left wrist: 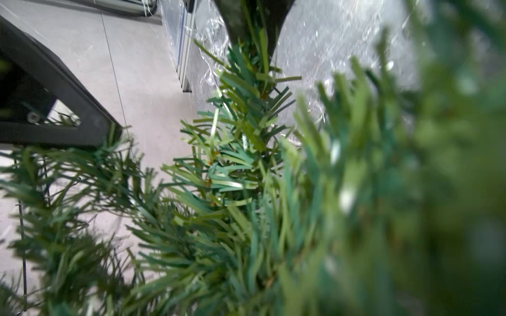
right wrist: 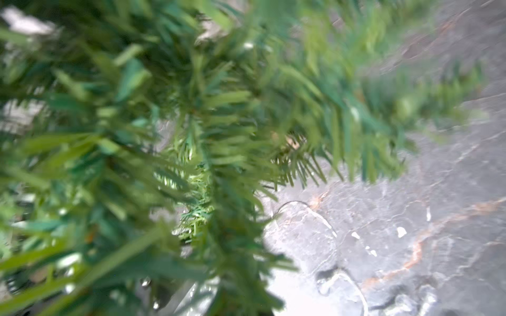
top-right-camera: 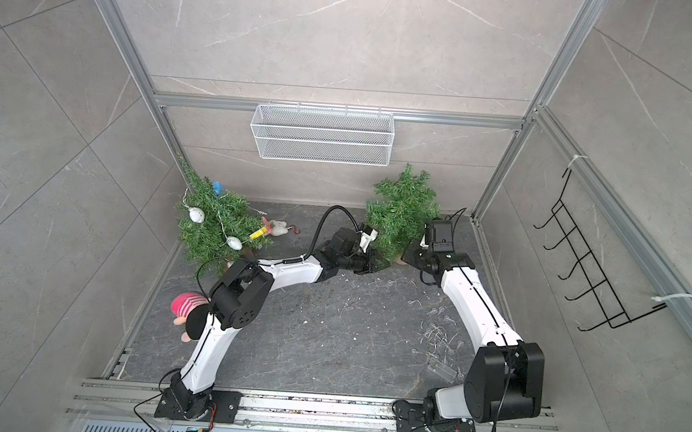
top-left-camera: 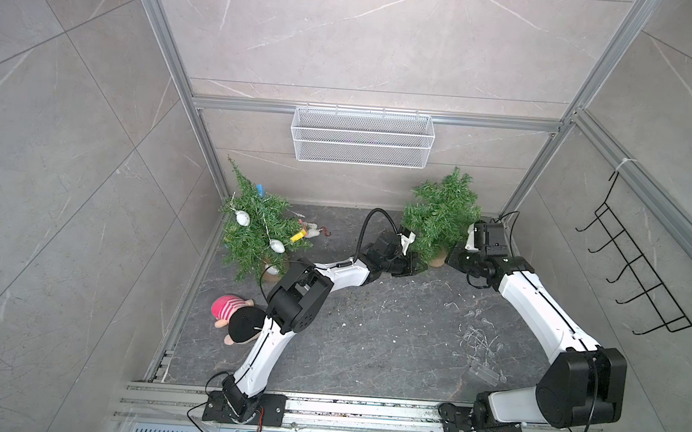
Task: Wrap string light around the christmas tree
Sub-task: Move the christmas tree to the center of the board.
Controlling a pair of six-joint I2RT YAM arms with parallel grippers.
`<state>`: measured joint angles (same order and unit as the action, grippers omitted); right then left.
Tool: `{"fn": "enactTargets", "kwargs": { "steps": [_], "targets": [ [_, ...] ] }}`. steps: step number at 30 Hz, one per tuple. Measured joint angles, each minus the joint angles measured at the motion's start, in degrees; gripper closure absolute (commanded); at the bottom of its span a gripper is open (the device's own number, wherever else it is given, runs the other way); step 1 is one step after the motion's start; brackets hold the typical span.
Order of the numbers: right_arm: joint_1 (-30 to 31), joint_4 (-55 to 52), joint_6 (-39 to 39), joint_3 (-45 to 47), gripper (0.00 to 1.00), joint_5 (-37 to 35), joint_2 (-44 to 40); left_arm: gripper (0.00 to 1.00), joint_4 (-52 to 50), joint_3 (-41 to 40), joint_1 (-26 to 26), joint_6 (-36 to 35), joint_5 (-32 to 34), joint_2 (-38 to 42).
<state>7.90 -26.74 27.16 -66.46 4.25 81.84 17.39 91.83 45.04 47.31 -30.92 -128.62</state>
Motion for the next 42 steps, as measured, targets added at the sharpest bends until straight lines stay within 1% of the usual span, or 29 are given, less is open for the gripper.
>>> {"fn": "enactTargets", "kwargs": {
  "steps": [4,10,15,18,20,25,29,31,32,33,34,35,38,40,42],
  "targets": [
    [1.6,0.0,0.0,1.3,1.00,0.8,-1.3,1.00,-0.6,-3.5,0.1,-1.1,-0.3,2.5],
    [1.6,-0.3,0.2,3.6,1.00,1.6,-3.6,1.00,-3.4,-6.1,0.1,-4.5,-0.5,6.1],
    [1.9,-0.2,1.6,5.4,1.00,3.9,-4.5,1.00,-5.2,-8.9,0.0,-6.3,0.0,10.4],
    [4.5,0.3,2.9,6.9,1.00,4.8,-5.5,1.00,-6.5,-12.9,0.0,-7.8,1.0,13.7],
    [7.4,0.9,3.8,7.8,1.00,5.2,-5.7,1.00,-7.3,-16.1,-0.2,-8.6,1.9,15.9],
    [12.9,2.7,6.2,10.8,1.00,5.2,-5.6,1.00,-8.4,-23.0,-2.0,-10.1,3.0,20.7],
    [13.9,3.7,7.5,11.3,1.00,5.2,-5.4,1.00,-9.0,-24.0,-2.3,-11.0,3.9,22.5],
    [14.0,3.8,7.8,11.3,1.00,5.1,-5.4,0.97,-9.1,-24.3,-2.2,-11.1,4.2,23.2],
    [14.1,3.8,7.8,11.3,0.92,5.1,-5.5,0.95,-9.1,-24.6,-2.2,-11.2,4.4,23.6],
    [14.1,3.7,7.8,11.3,0.79,5.1,-5.5,0.91,-9.2,-24.9,-2.3,-11.3,4.6,24.0],
    [14.1,3.7,7.8,11.3,0.68,5.2,-5.5,0.84,-9.4,-25.4,-2.3,-11.4,4.8,24.4],
    [14.1,3.6,7.5,11.3,0.61,5.5,-5.5,0.78,-9.8,-25.6,-2.3,-11.4,4.9,24.7],
    [14.2,1.1,6.0,10.2,0.46,6.9,-6.0,0.60,-11.3,-26.1,-2.2,-12.3,4.8,25.2],
    [14.2,-1.2,5.1,9.6,0.40,7.2,-7.6,0.50,-11.8,-26.9,-2.2,-12.9,5.0,26.1],
    [14.1,-4.1,4.3,9.2,0.37,7.2,-10.0,0.45,-12.4,-28.2,-2.2,-13.3,5.3,27.6]
  ]
}}
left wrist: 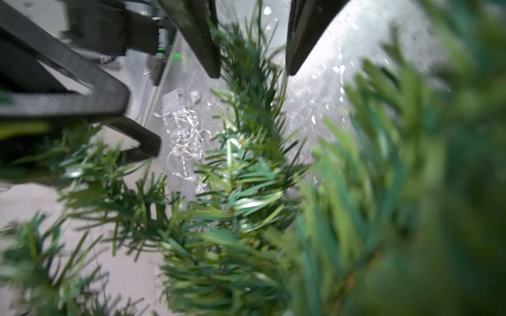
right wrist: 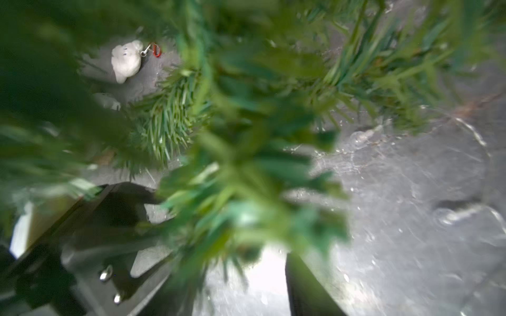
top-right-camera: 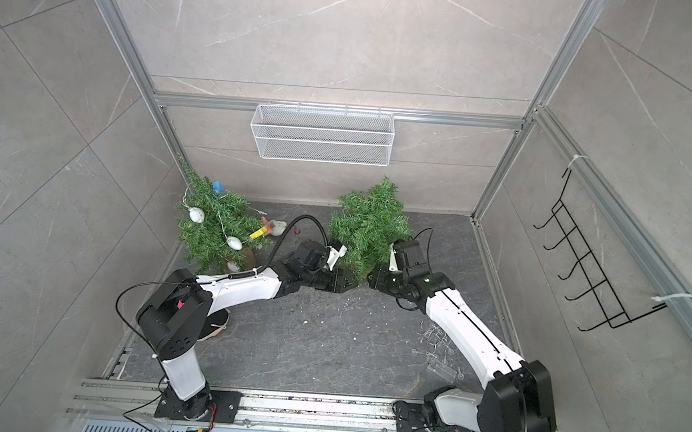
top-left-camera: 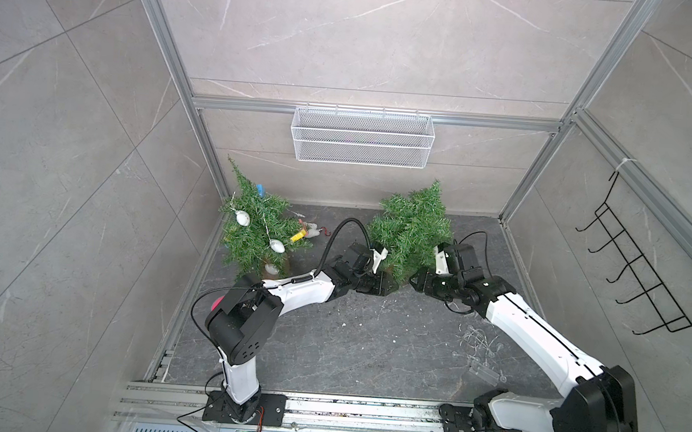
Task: Wrap string light around the christmas tree
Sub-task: Move the christmas tree to the center of the board, then adjust the light string at the center of the board.
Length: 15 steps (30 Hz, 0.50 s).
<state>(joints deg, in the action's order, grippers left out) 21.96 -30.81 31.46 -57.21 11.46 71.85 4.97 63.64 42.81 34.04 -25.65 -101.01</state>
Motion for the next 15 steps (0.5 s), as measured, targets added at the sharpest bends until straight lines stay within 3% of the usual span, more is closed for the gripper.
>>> {"fn": "enactTargets", "kwargs": {
  "steps": [6,11,15],
  "targets": [
    [-0.5,-12.8,-1.2,-0.8,0.35,-2.2,-7.6,0.35,-1.6,-3.5,0.0,-1.2,0.4,5.7],
    [-0.9,-22.4,0.7,-0.4,0.35,-6.3,-11.8,0.34,-2.8,-7.8,0.0,-1.6,2.3,10.9],
    [-5.1,-26.3,3.1,3.0,0.38,-9.5,-12.3,0.35,-4.8,-10.0,0.0,-3.4,4.1,13.9]
  ]
}}
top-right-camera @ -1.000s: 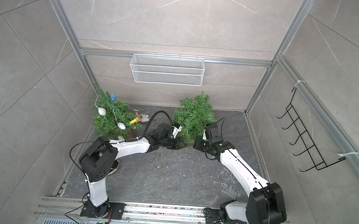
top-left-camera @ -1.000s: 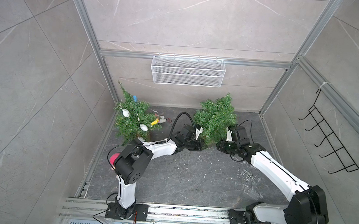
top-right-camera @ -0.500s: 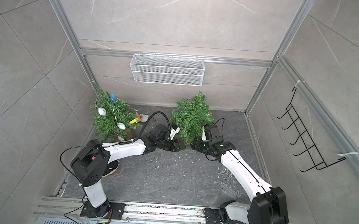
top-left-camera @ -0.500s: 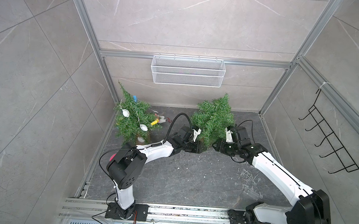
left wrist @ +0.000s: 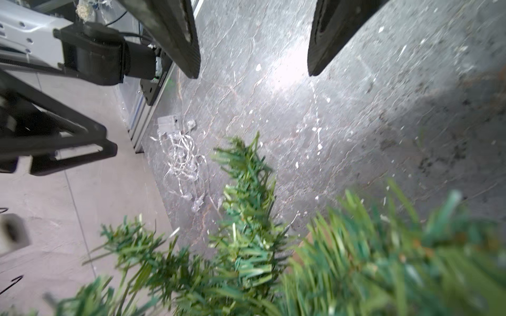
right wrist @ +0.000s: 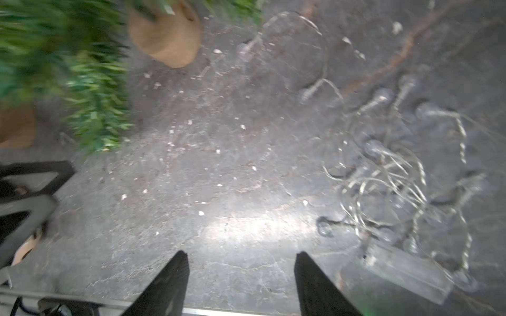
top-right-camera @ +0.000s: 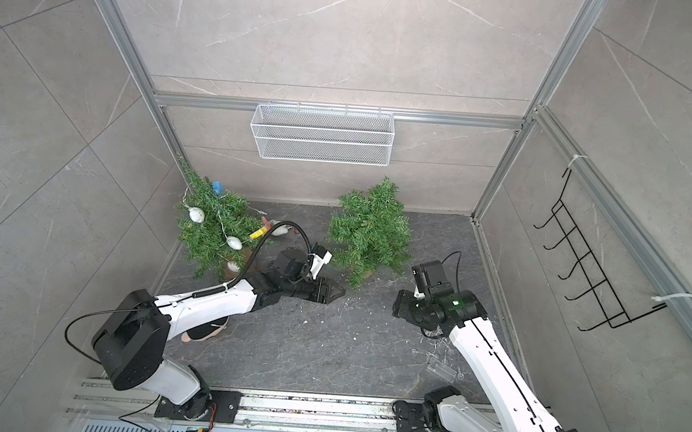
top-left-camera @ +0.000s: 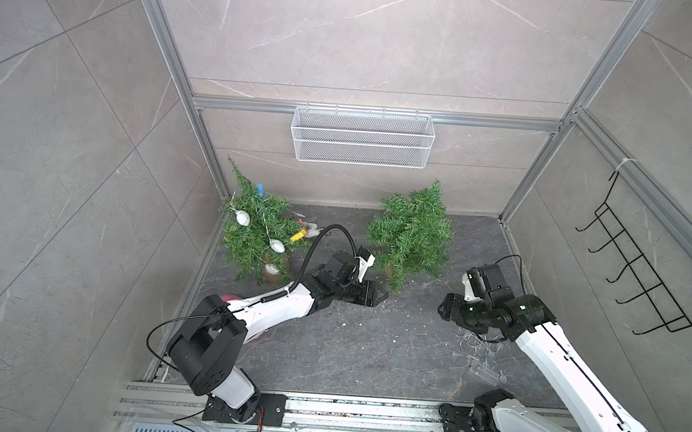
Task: Wrap string light around the christmas tree
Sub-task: Adjust the light string at the center of the board.
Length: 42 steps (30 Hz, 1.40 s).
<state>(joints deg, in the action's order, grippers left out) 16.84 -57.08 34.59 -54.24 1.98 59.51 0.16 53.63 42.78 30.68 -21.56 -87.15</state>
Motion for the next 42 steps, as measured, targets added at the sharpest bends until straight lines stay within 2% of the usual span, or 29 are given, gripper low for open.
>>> {"fn": "enactTargets", "kwargs": {
  "steps": [6,14,21,23,27,31,36,42],
  "targets": [
    [-3.3,0.8,3.4,5.4,0.40,-4.0,4.7,0.35,-1.7,-1.5,1.4,-4.8,1.8,4.0],
    [-4.7,6.4,3.8,8.3,0.45,-7.5,18.1,0.35,-1.9,-1.5,2.9,-11.1,2.2,4.5],
    [-6.4,8.2,4.0,9.0,0.44,-12.4,21.4,0.34,-1.8,-1.5,2.9,-14.5,3.1,4.5],
    [-7.3,9.5,4.0,9.4,0.49,-12.7,22.8,0.34,-1.8,-1.5,2.9,-14.9,3.1,4.3],
    [-7.9,12.0,3.3,10.5,0.73,-11.6,25.5,0.34,-1.6,-1.5,2.9,-15.4,3.1,3.5],
    [-7.9,13.7,2.0,10.6,0.87,-8.3,25.6,0.34,-1.6,-1.5,2.9,-15.6,3.1,3.3],
    [-7.9,12.8,0.0,7.3,0.94,-4.0,24.8,0.34,-1.4,-1.5,2.9,-15.5,3.1,2.8],
    [-10.6,13.7,-3.1,-7.8,0.95,-1.4,28.3,0.35,-1.4,-0.7,2.9,-15.5,3.0,0.7]
  ]
}}
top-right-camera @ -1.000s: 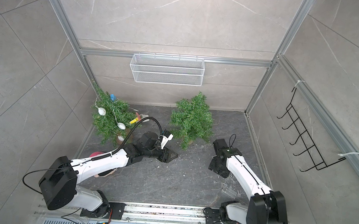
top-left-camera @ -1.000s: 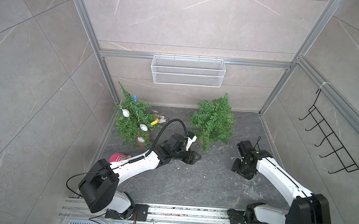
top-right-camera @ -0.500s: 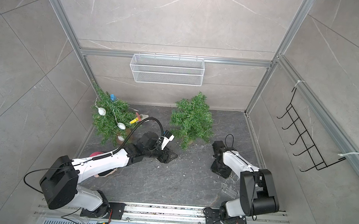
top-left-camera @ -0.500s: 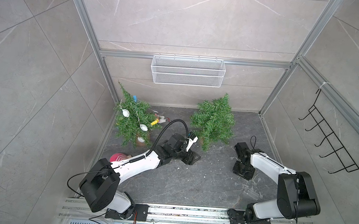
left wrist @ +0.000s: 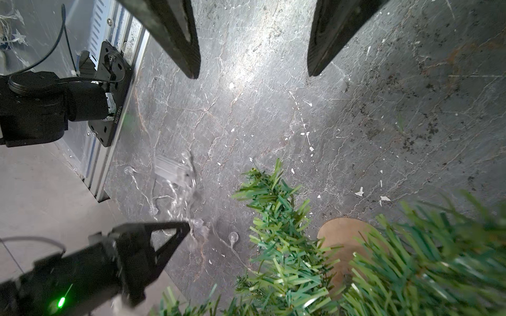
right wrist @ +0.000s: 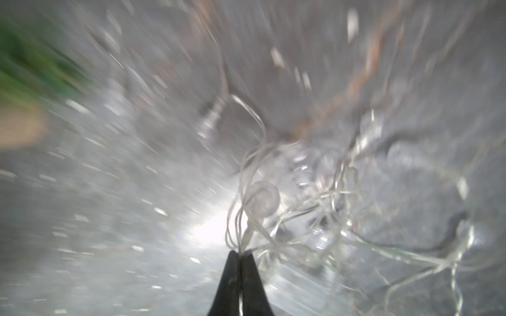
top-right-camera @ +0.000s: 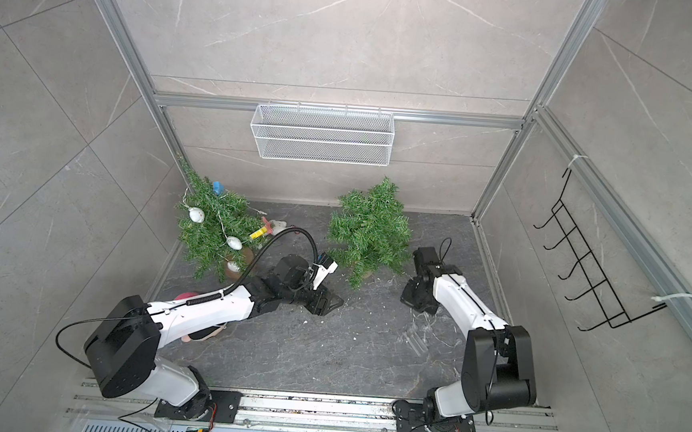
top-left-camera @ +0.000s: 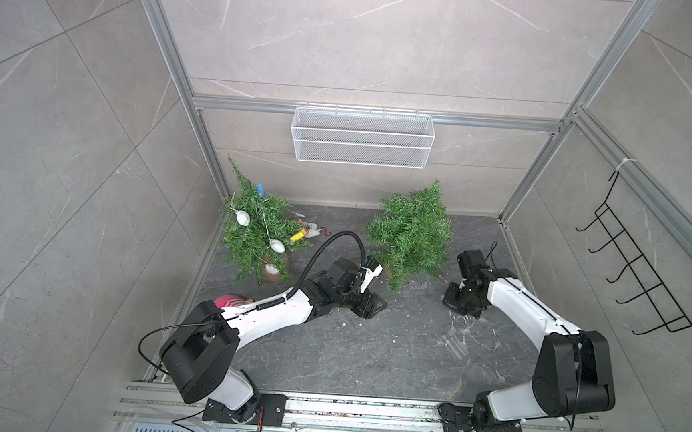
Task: Wrap string light around the christmas tree
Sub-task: Adjust the light string at the center of the board.
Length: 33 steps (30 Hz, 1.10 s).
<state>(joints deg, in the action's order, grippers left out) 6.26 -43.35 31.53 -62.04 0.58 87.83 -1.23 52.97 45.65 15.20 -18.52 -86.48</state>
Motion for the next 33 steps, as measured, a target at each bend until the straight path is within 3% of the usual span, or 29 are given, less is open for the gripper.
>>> {"fn": "enactTargets", "kwargs": {
  "steps": [5,8,10,15,20,25,33],
  "targets": [
    [-5.0,3.9,-2.1,-9.0,0.91,0.3,9.6,0.35,0.0,0.3,0.0,0.1,0.0,-0.3],
    [-6.7,5.7,-2.9,-11.0,0.83,0.8,14.9,0.35,0.0,0.3,0.0,0.1,0.0,-0.3],
    [-7.1,6.7,-3.2,-11.1,0.68,1.9,16.6,0.35,0.0,0.3,0.0,0.2,0.0,-0.3],
    [-7.0,6.9,-3.0,-11.5,0.54,2.6,15.7,0.35,-0.1,0.6,0.0,0.2,0.0,-0.3],
    [-7.0,5.7,-3.0,-9.1,0.53,1.0,8.7,0.35,0.4,0.6,0.8,-0.2,0.1,-0.3],
    [-6.5,6.6,1.1,-0.3,0.59,4.2,0.5,0.35,5.7,-0.7,5.5,-1.7,0.4,-0.9],
    [-5.5,19.4,15.2,6.3,0.61,14.3,5.0,0.36,8.0,-0.2,7.8,-3.3,0.8,-6.5]
  ]
}}
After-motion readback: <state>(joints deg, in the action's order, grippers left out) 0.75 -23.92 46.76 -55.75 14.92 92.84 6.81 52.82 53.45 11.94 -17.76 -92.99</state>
